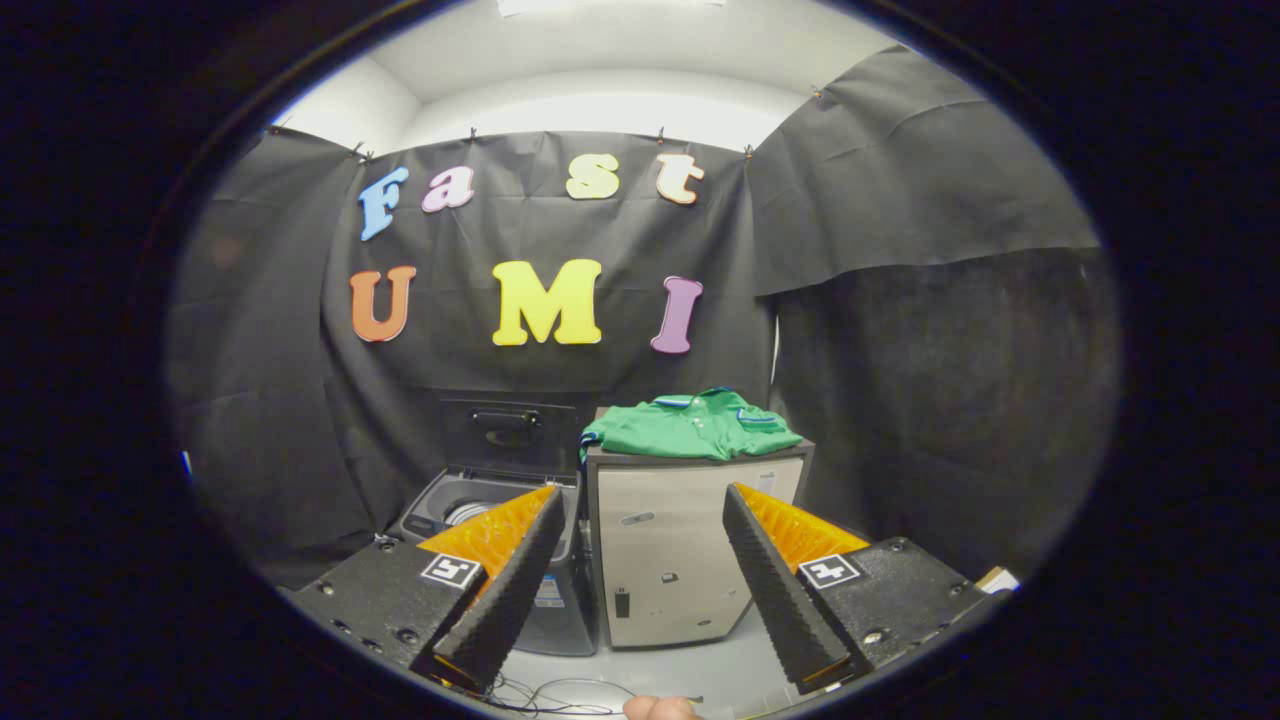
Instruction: Put the clothes into the washing machine and then close the washing machine lid.
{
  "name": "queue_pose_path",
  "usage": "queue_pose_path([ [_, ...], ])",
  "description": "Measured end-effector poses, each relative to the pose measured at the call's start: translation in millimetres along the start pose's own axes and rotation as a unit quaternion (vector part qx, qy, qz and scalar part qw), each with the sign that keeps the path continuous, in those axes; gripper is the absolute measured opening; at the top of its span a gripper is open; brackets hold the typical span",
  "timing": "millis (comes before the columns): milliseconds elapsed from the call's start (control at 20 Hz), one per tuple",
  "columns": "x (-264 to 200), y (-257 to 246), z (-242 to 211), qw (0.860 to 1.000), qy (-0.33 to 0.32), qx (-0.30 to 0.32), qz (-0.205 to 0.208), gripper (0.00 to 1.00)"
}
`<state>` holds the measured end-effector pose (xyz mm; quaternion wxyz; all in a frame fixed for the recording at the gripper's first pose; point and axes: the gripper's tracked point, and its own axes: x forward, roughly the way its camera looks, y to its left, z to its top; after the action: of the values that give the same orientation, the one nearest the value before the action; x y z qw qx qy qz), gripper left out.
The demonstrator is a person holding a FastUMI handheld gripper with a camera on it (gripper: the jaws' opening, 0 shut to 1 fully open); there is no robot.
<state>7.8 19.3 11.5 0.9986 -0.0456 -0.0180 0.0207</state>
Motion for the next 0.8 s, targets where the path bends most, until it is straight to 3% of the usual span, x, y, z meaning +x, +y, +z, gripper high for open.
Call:
queue_pose_path([
  [550,12,6,4,1.0,0.001,-0.007,0.002,1.0],
  [800,44,2,39,1.0,-0.008,-0.005,0.008,1.0],
])
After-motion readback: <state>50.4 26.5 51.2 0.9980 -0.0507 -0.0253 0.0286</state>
